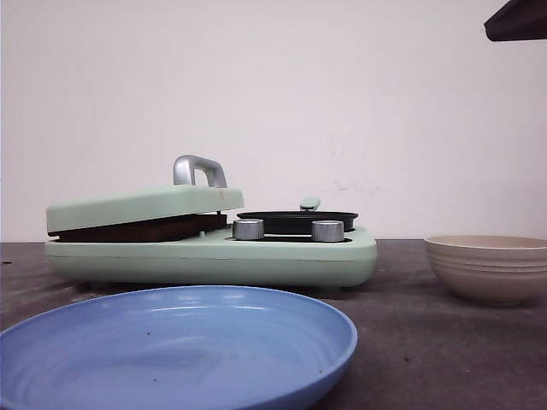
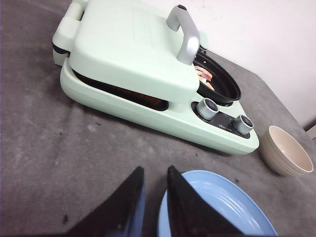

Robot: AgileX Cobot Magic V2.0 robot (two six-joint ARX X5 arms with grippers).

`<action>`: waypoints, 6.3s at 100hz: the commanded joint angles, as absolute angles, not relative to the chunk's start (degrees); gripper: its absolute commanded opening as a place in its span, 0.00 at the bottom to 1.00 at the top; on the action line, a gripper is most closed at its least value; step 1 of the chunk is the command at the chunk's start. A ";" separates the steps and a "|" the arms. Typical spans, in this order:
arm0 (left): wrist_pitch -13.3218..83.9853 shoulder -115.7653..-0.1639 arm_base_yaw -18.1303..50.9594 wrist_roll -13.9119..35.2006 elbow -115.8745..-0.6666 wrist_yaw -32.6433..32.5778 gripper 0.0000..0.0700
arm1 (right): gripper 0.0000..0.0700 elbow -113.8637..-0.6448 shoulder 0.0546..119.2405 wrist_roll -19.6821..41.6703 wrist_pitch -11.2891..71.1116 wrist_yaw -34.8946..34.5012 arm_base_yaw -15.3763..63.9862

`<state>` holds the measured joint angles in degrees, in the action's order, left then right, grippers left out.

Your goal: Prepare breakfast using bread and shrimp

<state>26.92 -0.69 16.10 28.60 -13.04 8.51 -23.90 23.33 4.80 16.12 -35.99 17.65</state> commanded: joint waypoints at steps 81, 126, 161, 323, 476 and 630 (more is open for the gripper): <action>11.00 -0.16 2.57 -3.11 -0.78 -1.56 0.00 | 0.00 -24.23 23.44 5.37 15.42 -36.01 17.98; 10.74 -0.19 2.63 -2.98 -0.80 -0.95 0.00 | 0.00 -24.23 23.44 5.37 15.42 -35.99 17.98; 10.74 -0.19 2.63 -2.96 -0.80 -0.95 0.00 | 0.00 -24.23 23.44 5.39 15.42 -35.99 17.98; 10.72 -0.19 2.63 -2.98 -0.82 -1.10 0.00 | 0.00 -0.67 0.21 -11.18 10.61 1.26 7.33; 10.72 -0.19 2.63 -2.98 -0.82 -1.13 0.00 | 0.00 -0.67 0.21 -3.33 9.69 2.48 7.38; 10.72 -0.19 2.63 -2.98 -0.82 -1.13 0.00 | 0.00 -0.69 0.21 -2.98 9.08 4.69 7.35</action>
<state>10.59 -0.27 2.74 -2.24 -1.83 -1.19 -0.95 0.21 -4.01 9.61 4.62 7.14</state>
